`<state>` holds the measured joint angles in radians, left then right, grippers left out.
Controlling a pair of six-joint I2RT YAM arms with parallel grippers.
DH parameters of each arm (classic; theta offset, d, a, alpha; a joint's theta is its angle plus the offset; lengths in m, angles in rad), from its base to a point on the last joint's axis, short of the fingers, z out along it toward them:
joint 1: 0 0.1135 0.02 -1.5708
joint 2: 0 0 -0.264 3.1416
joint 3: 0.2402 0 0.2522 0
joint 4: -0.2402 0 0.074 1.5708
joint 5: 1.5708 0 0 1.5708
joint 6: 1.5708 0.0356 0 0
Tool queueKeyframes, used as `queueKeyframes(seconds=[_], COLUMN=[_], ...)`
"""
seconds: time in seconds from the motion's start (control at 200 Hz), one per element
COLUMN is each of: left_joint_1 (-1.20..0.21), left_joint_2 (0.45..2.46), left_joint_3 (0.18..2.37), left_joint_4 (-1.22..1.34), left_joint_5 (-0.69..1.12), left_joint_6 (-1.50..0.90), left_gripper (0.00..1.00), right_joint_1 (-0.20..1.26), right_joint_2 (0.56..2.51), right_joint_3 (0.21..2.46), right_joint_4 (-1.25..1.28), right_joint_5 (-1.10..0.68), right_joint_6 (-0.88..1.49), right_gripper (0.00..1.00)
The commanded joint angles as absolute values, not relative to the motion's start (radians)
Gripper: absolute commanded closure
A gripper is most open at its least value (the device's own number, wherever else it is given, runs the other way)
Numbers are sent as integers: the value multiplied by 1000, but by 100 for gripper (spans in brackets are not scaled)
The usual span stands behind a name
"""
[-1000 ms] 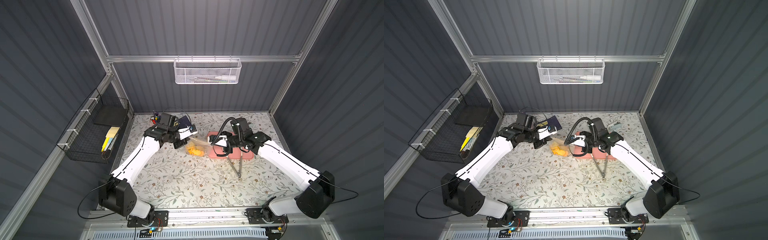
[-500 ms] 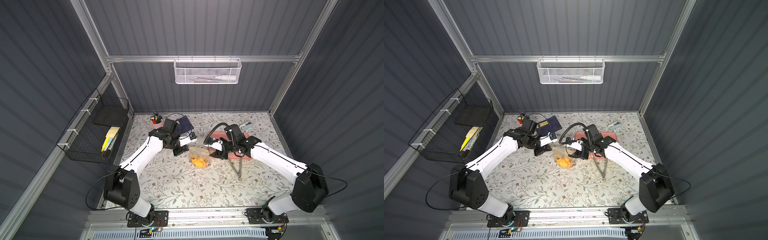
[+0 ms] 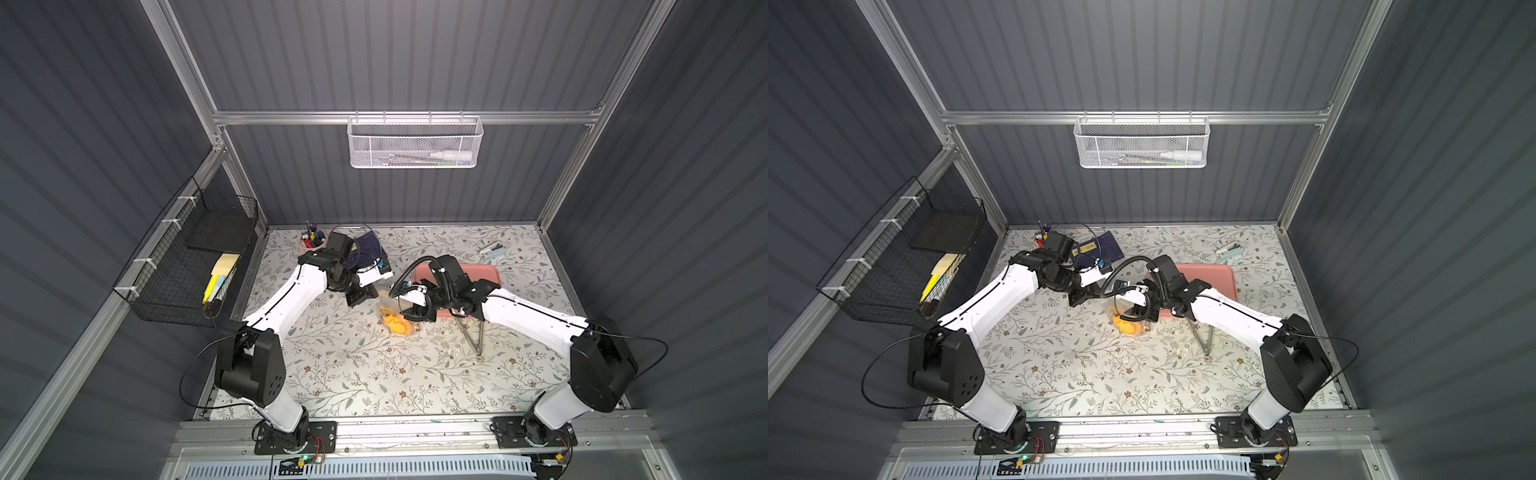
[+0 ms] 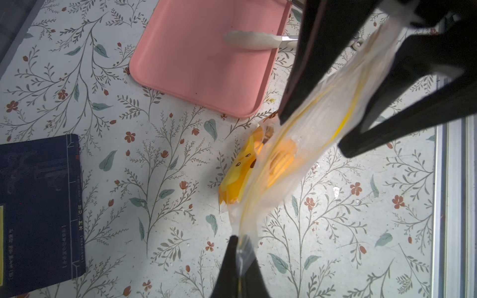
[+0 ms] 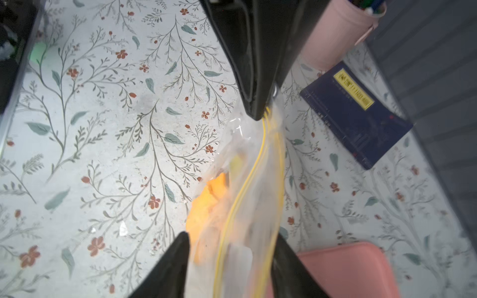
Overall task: Put the cookies into a resealable bag to prevent moisture
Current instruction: Adjust the ziploc bag at the center of the board, then close the ziploc bag at the center of the board.
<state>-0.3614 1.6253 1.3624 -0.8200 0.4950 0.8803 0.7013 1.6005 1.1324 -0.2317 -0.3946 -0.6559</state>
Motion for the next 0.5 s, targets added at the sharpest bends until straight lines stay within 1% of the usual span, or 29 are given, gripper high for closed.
queueKeyframes(seconds=[0.0,0.01,0.075,0.14,0.17,0.195,0.215,0.235,0.255,0.285,0.395,0.495], left_joint_1=[-353,-353,-348,-338,-332,-327,-325,-324,-322,-322,-322,-322], left_joint_2=[1639,1637,1619,1586,1564,1542,1527,1510,1495,1469,1427,1434], left_joint_3=[1379,1376,1343,1290,1257,1227,1199,1173,1144,1103,987,953], left_joint_4=[-863,-860,-827,-755,-708,-664,-625,-586,-547,-487,-295,-180], left_joint_5=[533,533,532,533,539,540,543,548,554,567,612,632], left_joint_6=[905,904,886,853,833,810,791,776,761,742,659,593], left_gripper=[97,97,95,88,81,70,61,55,50,47,42,41], right_joint_1=[704,704,703,698,696,693,692,690,689,686,674,667], right_joint_2=[1613,1613,1609,1611,1615,1619,1622,1623,1626,1628,1630,1629], right_joint_3=[1183,1183,1192,1209,1218,1224,1230,1235,1237,1239,1236,1234], right_joint_4=[-208,-207,-211,-234,-247,-258,-269,-277,-284,-289,-280,-290], right_joint_5=[-370,-369,-383,-413,-429,-440,-450,-458,-465,-472,-517,-551], right_joint_6=[-636,-634,-629,-615,-606,-597,-591,-584,-580,-567,-512,-500], right_gripper=[68,71,83,94,98,100,100,100,100,100,100,100])
